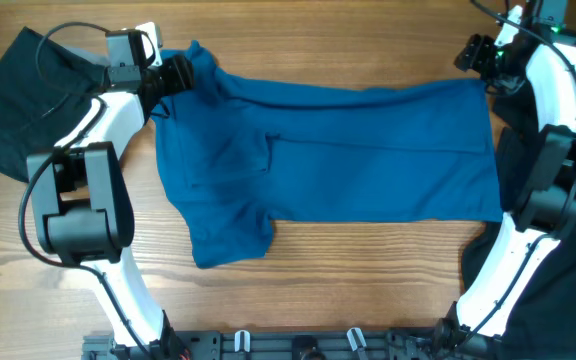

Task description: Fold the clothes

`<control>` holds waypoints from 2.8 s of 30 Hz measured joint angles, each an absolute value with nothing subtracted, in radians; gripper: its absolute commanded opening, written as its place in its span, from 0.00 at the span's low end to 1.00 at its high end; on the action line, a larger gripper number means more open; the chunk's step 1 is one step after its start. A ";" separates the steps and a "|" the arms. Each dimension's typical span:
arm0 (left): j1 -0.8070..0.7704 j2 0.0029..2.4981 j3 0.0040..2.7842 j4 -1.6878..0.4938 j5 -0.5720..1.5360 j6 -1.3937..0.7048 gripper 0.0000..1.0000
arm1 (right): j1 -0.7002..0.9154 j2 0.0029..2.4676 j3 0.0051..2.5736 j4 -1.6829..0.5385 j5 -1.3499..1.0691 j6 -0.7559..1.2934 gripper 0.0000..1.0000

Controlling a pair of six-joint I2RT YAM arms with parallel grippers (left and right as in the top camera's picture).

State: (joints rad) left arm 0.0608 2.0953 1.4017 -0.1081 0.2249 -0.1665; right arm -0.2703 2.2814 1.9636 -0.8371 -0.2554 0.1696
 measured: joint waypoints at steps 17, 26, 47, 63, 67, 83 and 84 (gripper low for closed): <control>0.023 2.020 1.284 -0.600 0.229 -0.188 0.04 | -0.281 2.213 1.856 -1.138 -0.315 0.128 0.24; 0.132 1.992 1.264 -0.729 0.147 -0.347 0.05 | -0.231 2.196 1.604 -0.925 -0.236 0.185 0.04; 0.023 1.882 1.283 -0.685 0.354 -0.187 0.04 | -0.004 2.026 1.661 -0.807 -0.516 0.030 0.04; 0.000 1.900 1.283 -0.707 0.353 -0.173 0.29 | 0.178 2.294 1.647 -0.226 -0.279 0.332 0.23; 0.000 1.900 1.283 -0.714 0.354 -0.170 0.12 | 0.167 2.206 1.647 -0.370 -0.430 0.248 0.23; 0.032 1.872 1.276 -0.910 0.259 -0.165 0.37 | 0.398 2.164 1.628 -0.562 -0.438 0.099 0.48; 0.046 1.842 1.276 -0.940 0.259 -0.165 0.36 | 0.382 2.113 1.627 -0.620 -0.432 0.091 0.49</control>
State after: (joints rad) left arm 0.0456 1.8423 1.2762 -0.9398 0.2588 -0.1654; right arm 0.3817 2.1128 1.6268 -0.6197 -0.4316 0.0910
